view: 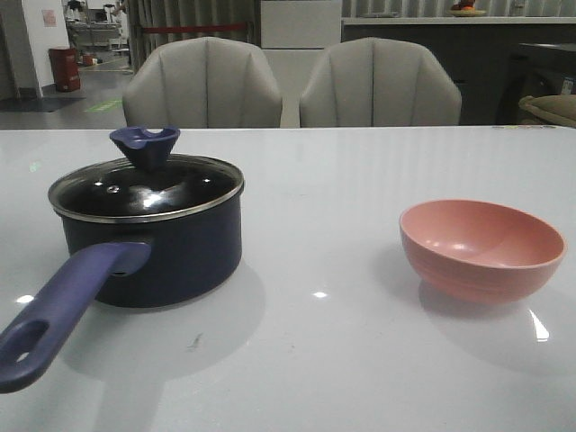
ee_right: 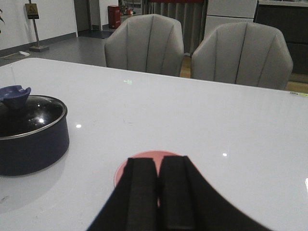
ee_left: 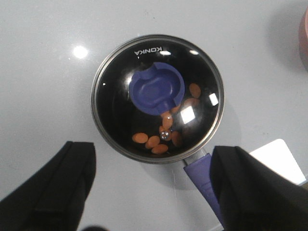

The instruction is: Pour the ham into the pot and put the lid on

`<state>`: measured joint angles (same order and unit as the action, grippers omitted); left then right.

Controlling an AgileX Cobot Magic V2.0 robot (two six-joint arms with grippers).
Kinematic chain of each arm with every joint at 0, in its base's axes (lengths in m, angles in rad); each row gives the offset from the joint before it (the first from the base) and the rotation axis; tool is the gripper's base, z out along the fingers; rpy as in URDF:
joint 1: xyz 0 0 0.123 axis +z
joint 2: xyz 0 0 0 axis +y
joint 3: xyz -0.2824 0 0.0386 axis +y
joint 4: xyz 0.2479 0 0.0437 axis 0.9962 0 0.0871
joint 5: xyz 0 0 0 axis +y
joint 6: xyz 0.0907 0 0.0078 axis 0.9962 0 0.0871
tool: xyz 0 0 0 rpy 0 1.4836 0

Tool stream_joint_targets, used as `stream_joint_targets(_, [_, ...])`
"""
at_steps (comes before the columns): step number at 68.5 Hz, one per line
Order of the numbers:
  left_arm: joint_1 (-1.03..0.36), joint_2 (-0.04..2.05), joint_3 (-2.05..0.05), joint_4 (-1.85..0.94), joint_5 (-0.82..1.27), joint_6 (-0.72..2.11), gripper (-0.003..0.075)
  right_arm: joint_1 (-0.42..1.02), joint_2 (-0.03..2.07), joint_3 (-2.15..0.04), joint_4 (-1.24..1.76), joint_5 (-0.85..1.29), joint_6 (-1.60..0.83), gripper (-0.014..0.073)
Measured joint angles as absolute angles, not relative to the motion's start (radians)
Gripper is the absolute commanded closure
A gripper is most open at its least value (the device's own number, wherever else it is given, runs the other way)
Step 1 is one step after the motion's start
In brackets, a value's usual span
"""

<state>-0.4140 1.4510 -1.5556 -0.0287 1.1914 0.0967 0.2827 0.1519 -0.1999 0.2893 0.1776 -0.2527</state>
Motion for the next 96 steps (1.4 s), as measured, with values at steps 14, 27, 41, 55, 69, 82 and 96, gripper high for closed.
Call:
stream_joint_targets(14, [-0.414, 1.256, -1.347, -0.029, 1.095, 0.097, 0.0187, 0.283, 0.152, -0.200, 0.289, 0.178, -0.253, 0.0449])
stream_joint_targets(27, [-0.414, 1.054, -1.142, -0.029, 0.978, 0.097, 0.0187, 0.283, 0.152, -0.200, 0.289, 0.178, -0.253, 0.0449])
stream_joint_targets(41, [-0.414, 0.813, -0.938, -0.030, 0.825, 0.097, 0.0187, 0.283, 0.152, -0.200, 0.289, 0.178, -0.253, 0.0449])
stream_joint_targets(55, [-0.414, 0.530, -0.726, -0.032, 0.695, 0.097, 0.0188, 0.283, 0.152, -0.200, 0.289, 0.178, -0.253, 0.0449])
stream_joint_targets(69, [-0.414, 0.218, -0.524, -0.035, 0.655, 0.097, 0.0274, 0.283, 0.152, -0.200, 0.289, 0.178, -0.253, 0.0449])
stream_joint_targets(82, [-0.414, 0.037, -0.400, -0.044, 0.630, 0.097, 0.0618, 0.283, 0.152, -0.200, 0.289, 0.178, -0.253, 0.0449])
stream_joint_targets(96, [-0.414, 0.010, -0.371, -0.066, 0.608, 0.097, 0.0608, 0.283, 0.152, -0.200, 0.289, 0.178, -0.253, 0.0449])
